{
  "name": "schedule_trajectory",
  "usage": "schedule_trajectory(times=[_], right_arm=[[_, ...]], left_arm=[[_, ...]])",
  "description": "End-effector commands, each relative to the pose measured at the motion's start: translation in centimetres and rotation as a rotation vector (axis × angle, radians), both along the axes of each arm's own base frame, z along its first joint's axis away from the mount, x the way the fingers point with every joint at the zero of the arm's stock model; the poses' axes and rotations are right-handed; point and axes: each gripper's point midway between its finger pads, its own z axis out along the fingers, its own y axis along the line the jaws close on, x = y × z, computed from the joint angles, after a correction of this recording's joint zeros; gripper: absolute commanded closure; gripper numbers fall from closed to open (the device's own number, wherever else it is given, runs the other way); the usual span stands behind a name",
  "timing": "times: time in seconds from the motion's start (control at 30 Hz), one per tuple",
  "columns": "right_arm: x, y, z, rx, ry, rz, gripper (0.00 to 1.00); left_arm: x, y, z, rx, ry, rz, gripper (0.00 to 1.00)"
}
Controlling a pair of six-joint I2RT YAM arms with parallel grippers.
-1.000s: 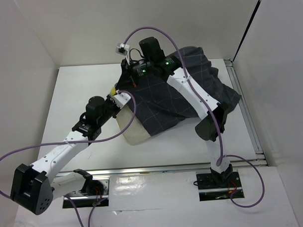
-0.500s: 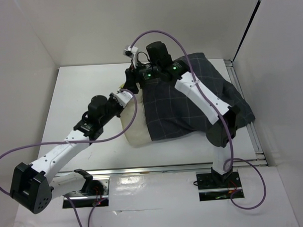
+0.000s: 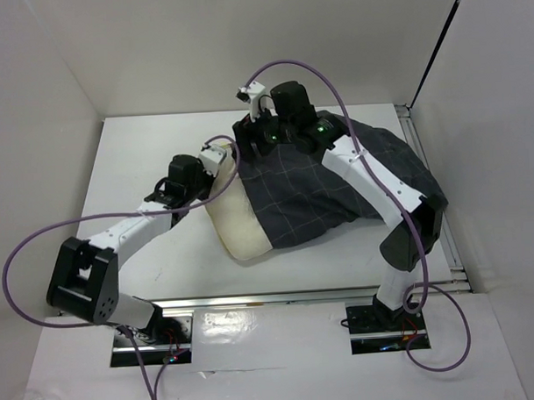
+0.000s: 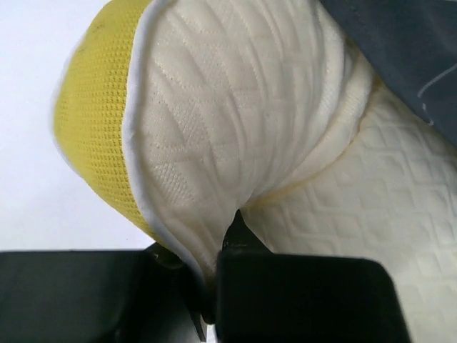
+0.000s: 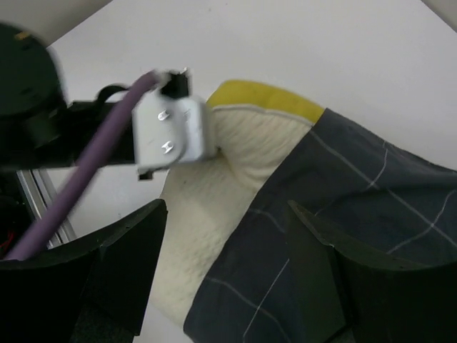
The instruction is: Put the pillow into the pillowcase
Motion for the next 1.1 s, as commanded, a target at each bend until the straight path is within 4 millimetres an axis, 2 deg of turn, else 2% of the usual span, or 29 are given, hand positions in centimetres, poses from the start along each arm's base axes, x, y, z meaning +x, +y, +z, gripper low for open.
schedule_trajectory(times=[0.0,0.03,0.07,0.1,0.13,0.2,0.23,0.3,0.37,0.43,0.47,0.5,0.53,0.57,0.6,0.63,0.67,0.7,0.77,0.8,0.9,1.07], right_arm=[[-1.9,-0.6,3.4,0.046,-0.072,0.006,0.26],[-1.9,-0.7,2.7,0.037,-0.06,0.006,0.26],[-1.7,-1.0,3.0,0.034,-0.075,-0.018,0.26],[-1.5,-1.1,2.9,0.026,-0.086,-0.022,0.26],[-1.4,-1.4,1.8,0.0,-0.078,-0.027,0.26],[-0.7,-2.3,0.9,-0.031,-0.081,-0.068,0.26],[-0.1,-3.1,0.2,-0.047,-0.075,-0.083,0.26],[0.0,-4.5,-1.7,-0.078,-0.036,-0.106,0.26],[0.3,-6.5,-3.5,-0.107,0.007,-0.128,0.26],[0.8,-8.2,-4.6,-0.118,0.031,-0.145,0.26],[0.6,-9.1,-5.8,-0.131,0.053,-0.161,0.26],[0.7,-9.5,-6.1,-0.123,0.058,-0.16,0.26],[0.8,-10.4,-6.8,-0.12,0.084,-0.165,0.26],[0.8,-10.7,-6.8,-0.11,0.081,-0.164,0.26],[0.3,-10.7,-7.5,-0.109,0.09,-0.156,0.26],[0.4,-11.1,-8.1,-0.113,0.098,-0.165,0.26],[0.5,-11.5,-8.1,-0.111,0.095,-0.174,0.26],[0.1,-11.5,-8.6,-0.114,0.093,-0.159,0.26],[0.4,-11.9,-8.8,-0.113,0.093,-0.17,0.26],[0.4,-11.9,-8.8,-0.113,0.093,-0.17,0.26],[0.6,-12.2,-9.2,-0.113,0.105,-0.173,0.26],[0.5,-11.9,-8.9,-0.107,0.117,-0.156,0.26]], left_arm=[[3.7,3.1,1.4,-0.06,0.0,0.163,1.0],[4.3,3.6,1.2,-0.075,0.022,0.183,0.98],[4.8,4.2,-0.2,-0.096,0.078,0.22,0.9],[4.6,5.0,-1.2,-0.09,0.148,0.243,0.75],[5.9,6.2,0.2,-0.102,0.147,0.268,0.45],[6.0,6.5,-0.2,-0.133,0.209,0.252,0.23],[5.7,7.4,-0.3,-0.126,0.233,0.252,0.09],[5.2,7.3,0.5,-0.114,0.224,0.196,0.01],[4.1,7.3,2.6,-0.104,0.195,0.151,0.01],[2.5,6.9,3.4,-0.058,0.172,0.05,0.01],[0.9,5.8,2.9,-0.029,0.181,-0.01,0.01],[-0.9,5.1,4.0,-0.01,0.162,-0.073,0.01],[-2.1,4.6,4.0,0.051,0.147,-0.154,0.01],[-4.1,3.4,3.0,0.078,0.169,-0.229,0.01],[-6.3,2.7,3.7,0.09,0.152,-0.303,0.01],[-7.4,2.4,3.7,0.147,0.12,-0.376,0.0],[-8.5,2.1,3.4,0.177,0.111,-0.418,0.0],[-10.5,1.3,2.0,0.194,0.13,-0.495,0.0],[-12.7,1.3,2.0,0.262,0.081,-0.576,0.0],[-14.0,1.0,0.8,0.28,0.093,-0.629,0.0],[-16.1,0.8,0.1,0.345,0.021,-0.728,0.0],[-17.6,0.9,-2.2,0.437,-0.068,-0.84,0.0]])
